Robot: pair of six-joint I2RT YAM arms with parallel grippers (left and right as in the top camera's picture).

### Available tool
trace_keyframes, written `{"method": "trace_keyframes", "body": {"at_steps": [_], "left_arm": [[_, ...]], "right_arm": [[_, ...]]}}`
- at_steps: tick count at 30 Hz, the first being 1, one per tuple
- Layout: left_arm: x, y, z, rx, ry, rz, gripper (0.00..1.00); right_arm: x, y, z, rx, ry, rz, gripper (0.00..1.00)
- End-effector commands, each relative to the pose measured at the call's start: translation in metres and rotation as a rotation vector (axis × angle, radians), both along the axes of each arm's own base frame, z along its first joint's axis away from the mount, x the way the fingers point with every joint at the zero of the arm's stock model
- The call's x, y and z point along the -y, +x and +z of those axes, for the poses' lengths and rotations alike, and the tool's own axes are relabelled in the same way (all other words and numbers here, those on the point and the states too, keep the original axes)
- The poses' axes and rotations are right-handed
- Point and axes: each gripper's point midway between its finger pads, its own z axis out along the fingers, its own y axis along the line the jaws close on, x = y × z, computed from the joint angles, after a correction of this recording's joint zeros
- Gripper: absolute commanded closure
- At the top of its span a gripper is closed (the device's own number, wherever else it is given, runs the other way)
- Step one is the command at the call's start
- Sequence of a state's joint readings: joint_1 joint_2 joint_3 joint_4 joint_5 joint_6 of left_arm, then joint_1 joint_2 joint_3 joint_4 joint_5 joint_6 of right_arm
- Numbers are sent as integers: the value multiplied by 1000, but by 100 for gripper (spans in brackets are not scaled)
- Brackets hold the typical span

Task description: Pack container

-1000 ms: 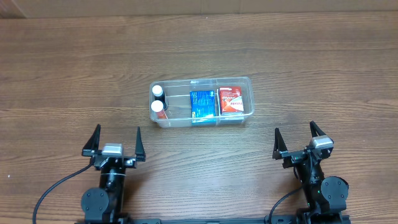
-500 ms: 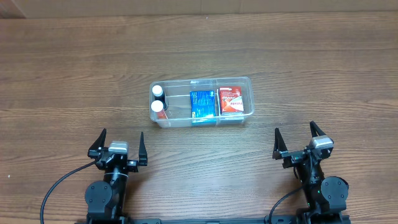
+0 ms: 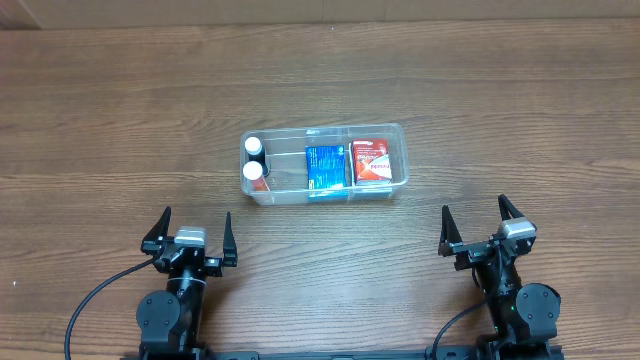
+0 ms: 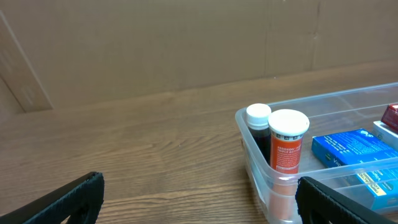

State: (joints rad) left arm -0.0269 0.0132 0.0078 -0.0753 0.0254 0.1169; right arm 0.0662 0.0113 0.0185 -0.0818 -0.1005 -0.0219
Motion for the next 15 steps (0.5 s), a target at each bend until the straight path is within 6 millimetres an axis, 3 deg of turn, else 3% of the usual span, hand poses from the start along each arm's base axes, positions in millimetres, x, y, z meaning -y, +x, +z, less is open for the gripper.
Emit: {"method": "trace_keyframes", "body": {"at_steps": [1, 15], "left_arm": [[1, 0, 0, 7, 25, -8, 0], [1, 0, 0, 6, 25, -8, 0]], "right_arm": [[0, 0, -2, 2, 7, 3, 0], [1, 0, -2, 2, 7, -1, 0]]}}
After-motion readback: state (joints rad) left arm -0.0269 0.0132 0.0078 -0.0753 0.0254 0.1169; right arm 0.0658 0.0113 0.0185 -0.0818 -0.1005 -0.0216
